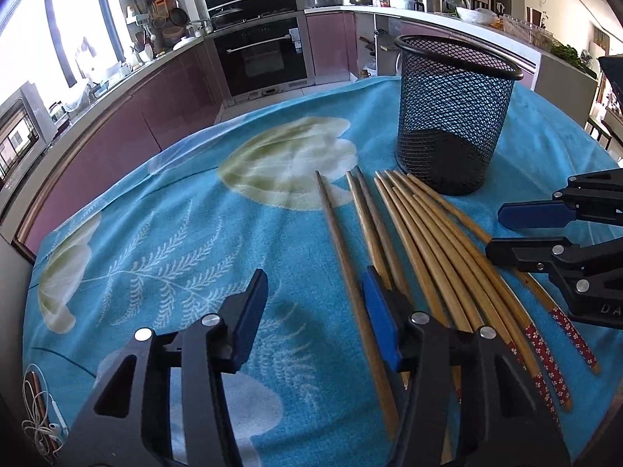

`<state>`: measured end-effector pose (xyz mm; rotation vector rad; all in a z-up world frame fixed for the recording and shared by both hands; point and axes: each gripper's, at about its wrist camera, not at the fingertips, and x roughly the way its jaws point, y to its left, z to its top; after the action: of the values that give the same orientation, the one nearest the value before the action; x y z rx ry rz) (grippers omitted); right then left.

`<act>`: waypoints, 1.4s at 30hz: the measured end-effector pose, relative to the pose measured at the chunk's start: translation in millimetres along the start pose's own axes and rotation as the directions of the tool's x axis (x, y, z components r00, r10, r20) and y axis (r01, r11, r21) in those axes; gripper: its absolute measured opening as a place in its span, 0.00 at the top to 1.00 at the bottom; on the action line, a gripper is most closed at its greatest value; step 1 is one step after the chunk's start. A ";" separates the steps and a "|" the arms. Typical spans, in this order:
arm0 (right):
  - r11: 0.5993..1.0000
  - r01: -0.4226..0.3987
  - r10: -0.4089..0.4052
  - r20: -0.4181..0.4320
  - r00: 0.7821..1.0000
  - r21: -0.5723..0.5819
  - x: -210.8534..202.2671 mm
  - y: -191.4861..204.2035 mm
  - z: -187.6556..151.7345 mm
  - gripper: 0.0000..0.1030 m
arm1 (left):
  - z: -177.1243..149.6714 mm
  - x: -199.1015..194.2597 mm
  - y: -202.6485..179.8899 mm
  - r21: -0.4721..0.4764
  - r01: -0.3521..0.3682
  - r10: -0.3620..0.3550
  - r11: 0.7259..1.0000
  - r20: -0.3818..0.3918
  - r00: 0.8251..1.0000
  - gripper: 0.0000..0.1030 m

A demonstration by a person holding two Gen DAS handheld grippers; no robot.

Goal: Organize utensils
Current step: 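Grasp one wooden chopstick with the right gripper while the left gripper grasps another, then lift the chopstick upright with the right gripper over the mesh cup while the left gripper carries its own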

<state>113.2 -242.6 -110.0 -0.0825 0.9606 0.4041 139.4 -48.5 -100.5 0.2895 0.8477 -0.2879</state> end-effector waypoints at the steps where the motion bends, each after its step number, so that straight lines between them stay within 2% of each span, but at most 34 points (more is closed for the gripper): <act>1: 1.000 -0.002 0.002 -0.002 1.000 0.002 0.7 -0.6 1.0 0.78 | 1.5 1.3 -0.3 -0.002 0.008 -0.008 1.000 -0.004 1.000 0.60; 4: 0.999 -0.046 0.047 -0.014 0.999 0.022 1.8 -4.1 2.9 0.94 | 5.1 4.2 -1.1 -0.021 0.047 -0.047 0.999 -0.013 0.999 0.75; 9: 0.998 -0.056 0.056 -0.005 0.998 0.024 -2.2 -7.8 0.4 0.94 | 8.6 5.2 -2.9 -0.072 0.075 -0.077 0.995 -0.020 0.997 0.91; 15: 0.995 -0.100 0.100 0.037 0.994 0.018 -18.6 -8.9 -1.2 0.95 | 6.1 -8.5 0.7 -0.109 0.112 -0.112 0.988 0.003 0.994 0.92; 22: 0.989 -0.143 0.147 0.173 0.974 -0.032 -64.1 -9.6 5.4 0.95 | 15.0 -60.6 19.2 -0.121 0.170 -0.157 0.978 0.113 0.981 0.92; 26: 0.987 -0.158 0.162 0.247 0.955 -0.037 -87.1 -12.9 12.5 0.95 | 23.4 -98.4 28.9 -0.120 0.213 -0.186 0.970 0.201 0.962 0.92; 28: 0.986 -0.160 0.164 0.278 0.946 -0.038 -95.9 -15.0 15.8 0.95 | 27.5 -116.8 33.2 -0.119 0.251 -0.217 0.960 0.243 0.945 0.93; 32: 0.985 -0.169 0.171 0.330 0.928 -0.037 -111.6 -19.6 24.7 0.95 | 36.4 -151.9 33.4 -0.104 0.274 -0.226 0.956 0.333 0.915 0.92; 34: 0.984 -0.176 0.178 0.351 0.919 -0.037 -117.4 -20.2 30.8 0.95 | 42.7 -162.6 35.1 -0.103 0.309 -0.252 0.945 0.372 0.894 0.92; 42: 0.984 -0.168 0.175 0.439 0.881 -0.054 -146.5 -29.2 64.0 0.95 | 86.5 -193.5 30.4 -0.115 0.367 -0.270 0.923 0.483 0.833 0.93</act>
<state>100.0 -297.5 42.3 0.0817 0.5127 0.5657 88.5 -26.0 106.2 -0.1206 0.4408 -0.5571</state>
